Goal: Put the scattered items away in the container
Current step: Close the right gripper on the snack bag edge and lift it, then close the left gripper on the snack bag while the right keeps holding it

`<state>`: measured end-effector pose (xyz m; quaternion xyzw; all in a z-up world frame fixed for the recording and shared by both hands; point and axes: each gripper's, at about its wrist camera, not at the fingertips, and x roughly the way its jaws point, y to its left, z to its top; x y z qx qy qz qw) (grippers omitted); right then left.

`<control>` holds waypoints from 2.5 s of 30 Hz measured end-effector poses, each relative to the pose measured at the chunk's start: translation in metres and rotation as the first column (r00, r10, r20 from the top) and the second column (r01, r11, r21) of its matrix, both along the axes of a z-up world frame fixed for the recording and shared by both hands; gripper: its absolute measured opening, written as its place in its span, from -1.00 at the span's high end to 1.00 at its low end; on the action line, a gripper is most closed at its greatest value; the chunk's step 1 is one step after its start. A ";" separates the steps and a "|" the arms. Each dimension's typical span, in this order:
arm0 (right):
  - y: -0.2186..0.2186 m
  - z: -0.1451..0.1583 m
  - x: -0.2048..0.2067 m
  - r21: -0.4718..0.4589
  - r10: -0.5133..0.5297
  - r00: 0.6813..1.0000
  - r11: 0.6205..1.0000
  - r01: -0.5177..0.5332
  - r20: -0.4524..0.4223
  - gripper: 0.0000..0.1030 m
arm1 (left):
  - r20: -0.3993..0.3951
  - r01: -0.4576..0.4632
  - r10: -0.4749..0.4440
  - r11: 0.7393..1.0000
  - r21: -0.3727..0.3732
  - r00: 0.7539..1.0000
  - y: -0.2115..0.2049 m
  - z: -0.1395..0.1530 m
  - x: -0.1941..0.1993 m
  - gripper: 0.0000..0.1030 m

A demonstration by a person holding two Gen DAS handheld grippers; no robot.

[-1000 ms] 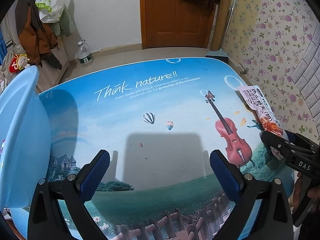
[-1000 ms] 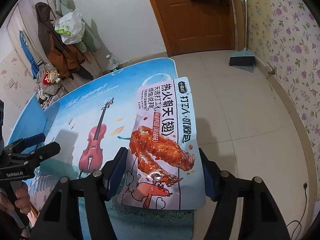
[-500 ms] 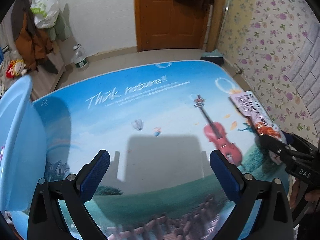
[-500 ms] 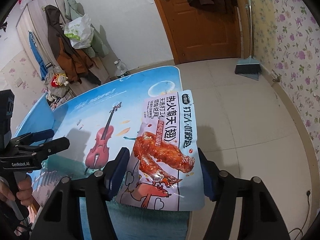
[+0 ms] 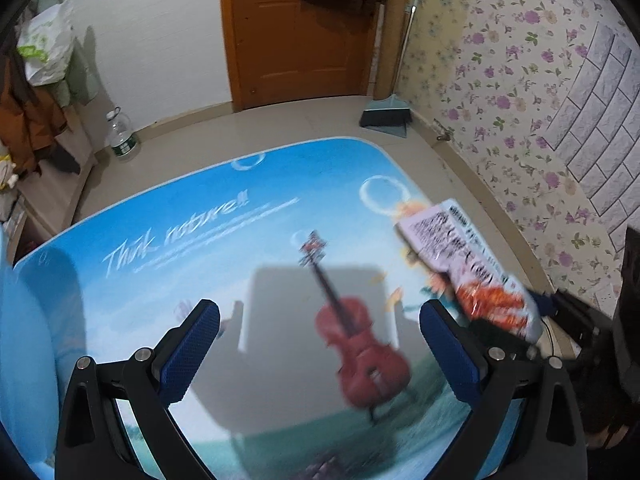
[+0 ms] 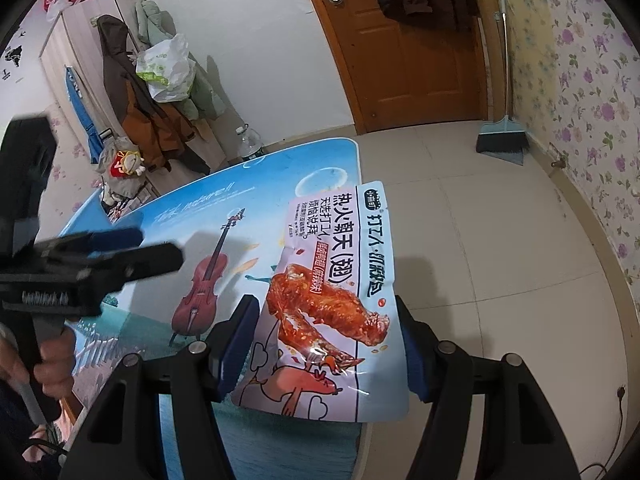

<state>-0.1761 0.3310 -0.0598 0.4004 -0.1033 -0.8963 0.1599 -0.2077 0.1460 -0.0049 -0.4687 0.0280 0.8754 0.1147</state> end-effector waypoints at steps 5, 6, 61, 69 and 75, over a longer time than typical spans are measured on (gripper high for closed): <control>0.001 -0.001 0.006 -0.010 0.008 1.000 1.000 -0.008 -0.004 -0.29 | 0.014 0.047 -0.047 0.999 -0.018 0.999 0.028 -0.002 -0.014 -0.96; 0.001 -0.001 0.007 -0.008 0.010 1.000 1.000 -0.010 -0.004 -0.29 | 0.023 0.055 -0.055 0.998 -0.025 0.998 0.034 -0.005 -0.018 -0.96; -0.023 0.041 0.030 -0.076 0.143 0.978 0.985 -0.156 -0.154 -0.29 | 0.391 -0.126 -0.166 0.774 0.620 0.905 0.019 -0.035 -0.041 0.18; -0.024 0.043 0.021 -0.091 0.139 0.980 0.984 -0.153 -0.145 -0.29 | 0.365 -0.129 -0.198 0.701 0.701 0.910 0.007 -0.034 -0.038 0.57; -0.024 0.047 0.029 -0.084 0.154 0.975 0.982 -0.168 -0.157 -0.29 | 0.354 -0.135 -0.204 0.668 0.732 0.913 -0.002 -0.029 -0.033 0.62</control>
